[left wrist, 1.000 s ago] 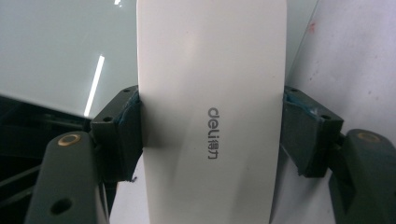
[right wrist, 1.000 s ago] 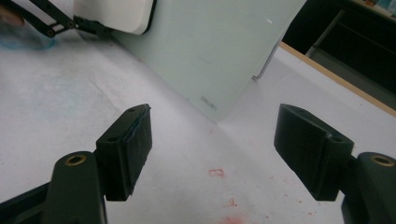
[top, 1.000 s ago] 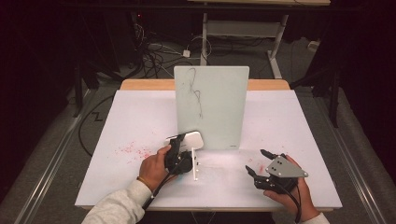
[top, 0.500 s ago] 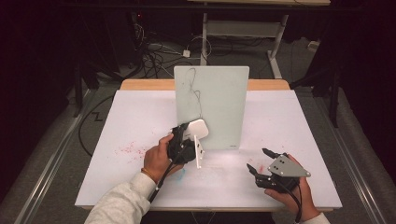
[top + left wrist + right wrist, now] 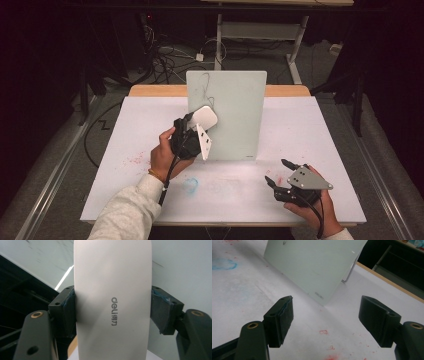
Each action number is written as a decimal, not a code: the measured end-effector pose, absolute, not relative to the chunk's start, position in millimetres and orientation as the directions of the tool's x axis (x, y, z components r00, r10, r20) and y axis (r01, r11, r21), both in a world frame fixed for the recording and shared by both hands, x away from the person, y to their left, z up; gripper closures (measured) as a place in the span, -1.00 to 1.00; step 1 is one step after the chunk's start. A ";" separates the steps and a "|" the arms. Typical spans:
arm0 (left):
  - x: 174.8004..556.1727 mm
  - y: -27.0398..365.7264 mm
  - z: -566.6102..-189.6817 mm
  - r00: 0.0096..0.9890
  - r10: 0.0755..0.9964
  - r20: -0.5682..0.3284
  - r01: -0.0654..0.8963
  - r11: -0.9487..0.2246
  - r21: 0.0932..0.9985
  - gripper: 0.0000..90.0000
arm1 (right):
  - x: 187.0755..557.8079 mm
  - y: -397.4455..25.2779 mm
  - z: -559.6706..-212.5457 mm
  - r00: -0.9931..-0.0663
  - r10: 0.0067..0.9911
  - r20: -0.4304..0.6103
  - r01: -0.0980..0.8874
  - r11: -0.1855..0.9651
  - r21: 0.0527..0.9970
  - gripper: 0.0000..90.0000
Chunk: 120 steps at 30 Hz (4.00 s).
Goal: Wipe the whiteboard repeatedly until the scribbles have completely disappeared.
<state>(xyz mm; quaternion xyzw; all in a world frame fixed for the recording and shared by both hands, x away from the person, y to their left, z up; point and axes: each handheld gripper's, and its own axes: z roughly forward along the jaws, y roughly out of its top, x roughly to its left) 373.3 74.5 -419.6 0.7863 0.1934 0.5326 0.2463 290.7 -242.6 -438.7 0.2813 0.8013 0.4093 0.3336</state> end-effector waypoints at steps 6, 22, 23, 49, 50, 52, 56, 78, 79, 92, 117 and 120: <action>358.1 73.5 -460.3 0.403 0.478 0.780 0.035 -0.860 0.509 -0.35 | 290.4 -240.8 -439.6 -0.624 0.719 -0.305 0.180 0.512 0.840 -0.37; 346.9 36.6 -494.8 0.412 0.343 0.845 -0.020 -0.923 0.384 -0.35 | 290.1 -240.8 -439.3 -0.619 0.720 -0.314 0.168 0.512 0.842 -0.41; 347.0 34.5 -494.9 0.407 0.343 0.846 -0.023 -0.922 0.385 -0.35 | 289.9 -241.1 -438.8 -0.620 0.721 -0.310 0.167 0.507 0.845 -0.41; 380.3 61.8 -407.7 0.351 0.626 0.697 0.020 -0.749 0.663 -0.35 | 287.1 -240.4 -436.6 -0.632 0.713 -0.304 0.154 0.500 0.852 -0.41; 379.6 61.8 -409.7 0.349 0.634 0.690 0.024 -0.742 0.670 -0.35 | 287.1 -240.4 -436.6 -0.632 0.713 -0.304 0.154 0.500 0.852 -0.41; 377.5 62.8 -416.0 0.351 0.634 0.689 0.023 -0.741 0.671 -0.35 | 287.2 -240.1 -437.1 -0.633 0.711 -0.305 0.155 0.503 0.850 -0.41; 372.0 63.3 -430.2 0.347 0.630 0.694 0.031 -0.748 0.663 -0.35 | 287.3 -239.9 -437.5 -0.635 0.710 -0.305 0.156 0.505 0.849 -0.41; 393.9 66.2 -371.3 0.314 0.733 0.604 0.045 -0.647 0.761 -0.35 | 287.2 -239.4 -437.8 -0.634 0.710 -0.308 0.158 0.508 0.846 -0.41; 396.0 68.5 -366.1 0.309 0.742 0.594 0.043 -0.635 0.771 -0.35 | 287.4 -239.4 -437.9 -0.633 0.710 -0.308 0.160 0.509 0.846 -0.40; 393.2 74.1 -373.9 0.294 0.754 0.588 0.049 -0.626 0.778 -0.35 | 287.1 -238.8 -438.4 -0.640 0.704 -0.309 0.159 0.515 0.843 -0.40; 408.2 81.6 -333.0 0.307 0.775 0.552 0.056 -0.594 0.803 -0.35 | 286.4 -238.1 -437.6 -0.638 0.703 -0.313 0.157 0.517 0.842 -0.40; 412.8 82.1 -321.0 0.307 0.787 0.536 0.059 -0.577 0.814 -0.35 | 286.4 -237.9 -437.7 -0.640 0.702 -0.312 0.157 0.517 0.842 -0.40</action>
